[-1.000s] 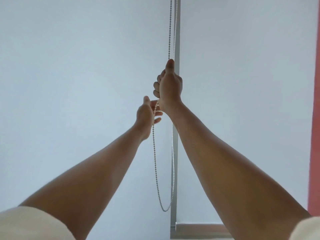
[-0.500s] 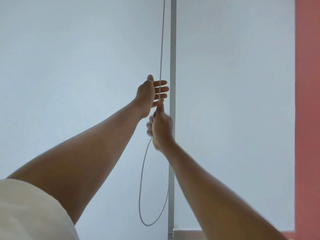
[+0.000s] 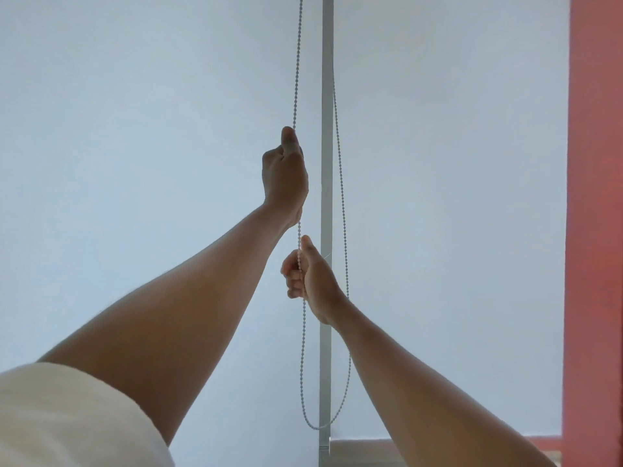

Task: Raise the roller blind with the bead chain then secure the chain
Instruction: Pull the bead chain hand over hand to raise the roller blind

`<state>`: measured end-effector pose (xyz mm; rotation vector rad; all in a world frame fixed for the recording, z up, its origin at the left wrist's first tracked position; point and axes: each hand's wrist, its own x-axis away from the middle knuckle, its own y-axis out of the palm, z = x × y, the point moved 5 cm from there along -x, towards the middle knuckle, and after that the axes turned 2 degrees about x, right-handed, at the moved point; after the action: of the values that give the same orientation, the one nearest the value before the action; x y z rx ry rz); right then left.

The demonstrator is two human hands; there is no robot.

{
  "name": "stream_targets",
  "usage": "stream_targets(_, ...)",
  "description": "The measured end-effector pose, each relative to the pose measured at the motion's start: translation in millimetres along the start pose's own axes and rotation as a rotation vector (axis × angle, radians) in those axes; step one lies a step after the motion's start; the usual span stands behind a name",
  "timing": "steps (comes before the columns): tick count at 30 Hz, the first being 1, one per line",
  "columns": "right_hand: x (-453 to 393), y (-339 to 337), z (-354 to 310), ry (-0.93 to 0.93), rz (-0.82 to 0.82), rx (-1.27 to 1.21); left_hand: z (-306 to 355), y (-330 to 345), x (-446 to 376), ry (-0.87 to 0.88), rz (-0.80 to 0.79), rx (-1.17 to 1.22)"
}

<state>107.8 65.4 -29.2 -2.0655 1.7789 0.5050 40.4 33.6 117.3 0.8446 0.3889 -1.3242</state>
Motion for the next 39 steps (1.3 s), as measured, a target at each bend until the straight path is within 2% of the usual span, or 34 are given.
stream_targets(7,-39,-24,-61,0.012,0.16,-0.126,-48,-21,31,0.041,-0.041,-0.087)
stream_targets(14,-55,5,-142,0.063,0.028,-0.356,-64,-27,48,-0.063,-0.094,-0.021)
stream_targets(18,-59,16,-163,0.044,0.079,-0.325,-57,-29,51,-0.102,-0.14,-0.018)
stream_targets(22,-57,16,-159,-0.067,0.195,-0.347,-54,-28,48,-0.168,-0.23,0.047)
stream_targets(25,-54,15,-155,-0.132,0.24,-0.381,-56,-31,40,-0.351,-0.274,0.083)
stream_targets(27,-51,16,-155,-0.144,0.258,-0.38,-51,-36,28,-0.427,-0.291,-0.006)
stream_targets(29,-47,18,-157,-0.142,0.276,-0.35,-35,-39,12,-0.41,-0.271,-0.106)
stream_targets(31,-42,23,-158,-0.148,0.305,-0.286,-14,-38,-4,-0.375,-0.229,-0.082)
stream_targets(33,-36,30,-153,-0.163,0.322,-0.207,8,-32,-15,-0.361,-0.255,-0.034)
stream_targets(39,-9,48,-58,-0.042,0.171,-0.308,39,-9,-19,-0.403,-0.39,-0.038)
